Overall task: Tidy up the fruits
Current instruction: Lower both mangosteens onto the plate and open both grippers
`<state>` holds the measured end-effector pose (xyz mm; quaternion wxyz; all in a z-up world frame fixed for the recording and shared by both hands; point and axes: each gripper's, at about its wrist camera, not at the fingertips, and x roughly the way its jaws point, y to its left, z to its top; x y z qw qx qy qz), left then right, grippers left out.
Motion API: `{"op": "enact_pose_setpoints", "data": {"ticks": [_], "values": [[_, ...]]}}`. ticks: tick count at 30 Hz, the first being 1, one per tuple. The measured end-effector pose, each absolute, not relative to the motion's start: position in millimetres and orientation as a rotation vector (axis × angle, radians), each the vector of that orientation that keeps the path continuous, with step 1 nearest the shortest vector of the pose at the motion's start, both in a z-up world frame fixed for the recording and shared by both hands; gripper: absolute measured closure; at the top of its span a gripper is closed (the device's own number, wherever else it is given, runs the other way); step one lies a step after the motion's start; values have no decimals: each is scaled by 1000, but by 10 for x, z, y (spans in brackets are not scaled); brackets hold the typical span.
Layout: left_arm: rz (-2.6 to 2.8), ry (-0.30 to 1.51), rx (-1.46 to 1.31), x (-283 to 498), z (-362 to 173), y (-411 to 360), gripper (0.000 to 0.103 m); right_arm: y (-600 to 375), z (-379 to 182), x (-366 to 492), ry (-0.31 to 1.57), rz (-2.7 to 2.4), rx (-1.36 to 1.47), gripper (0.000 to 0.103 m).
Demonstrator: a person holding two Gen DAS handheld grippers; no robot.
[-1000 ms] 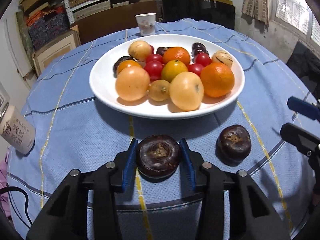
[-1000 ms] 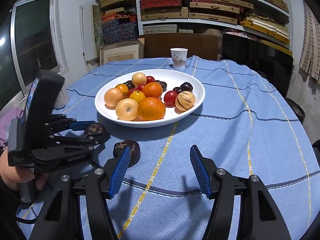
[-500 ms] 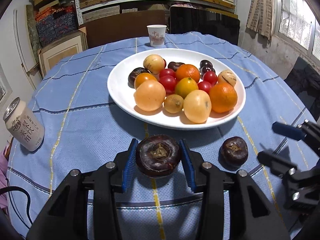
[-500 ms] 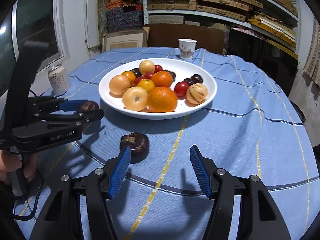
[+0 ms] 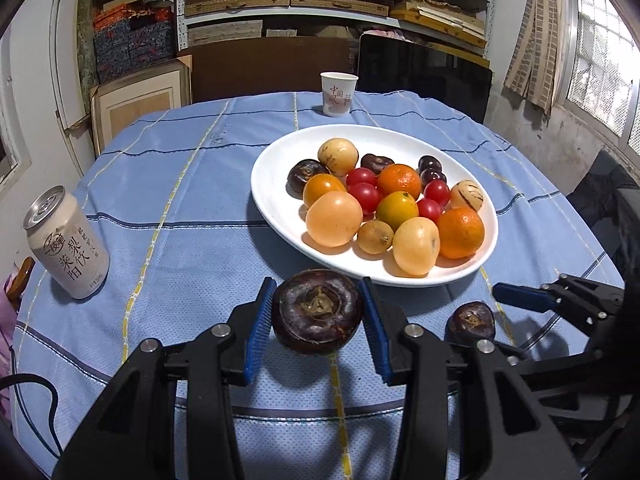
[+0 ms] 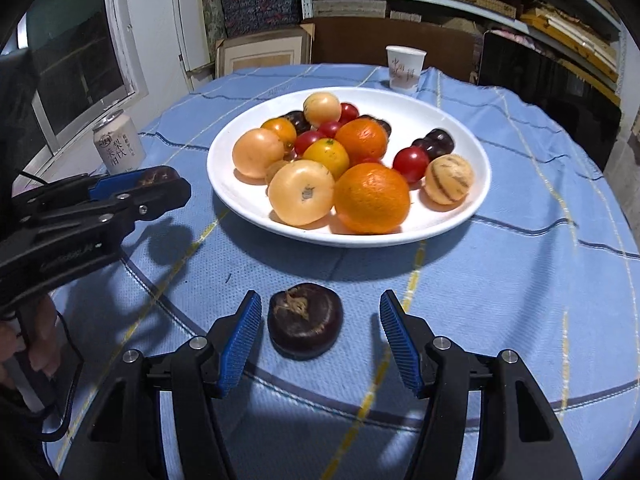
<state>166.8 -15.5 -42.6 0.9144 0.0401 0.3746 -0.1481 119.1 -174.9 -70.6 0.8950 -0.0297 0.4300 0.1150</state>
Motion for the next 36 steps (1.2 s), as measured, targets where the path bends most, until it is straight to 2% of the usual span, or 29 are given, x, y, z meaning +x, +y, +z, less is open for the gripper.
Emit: {"op": "enact_pose_setpoints", "data": {"ticks": [5, 14, 23, 29, 36], "values": [[-302, 781, 88, 1692, -462, -166, 62, -1645, -777, 1170, 899, 234, -124, 62], [-301, 774, 91, 1664, -438, -186, 62, -1880, -604, 952, 848, 222, -55, 62], [-362, 748, 89, 1731, -10, -325, 62, -2248, -78, 983, 731, 174, -53, 62], [-381, 760, 108, 2217, 321, -587, 62, -2358, 368, 1526, 666, 173, -78, 63], [-356, 855, 105, 2879, 104, -817, 62, -2344, 294, 2337, 711, 168, -95, 63]]}}
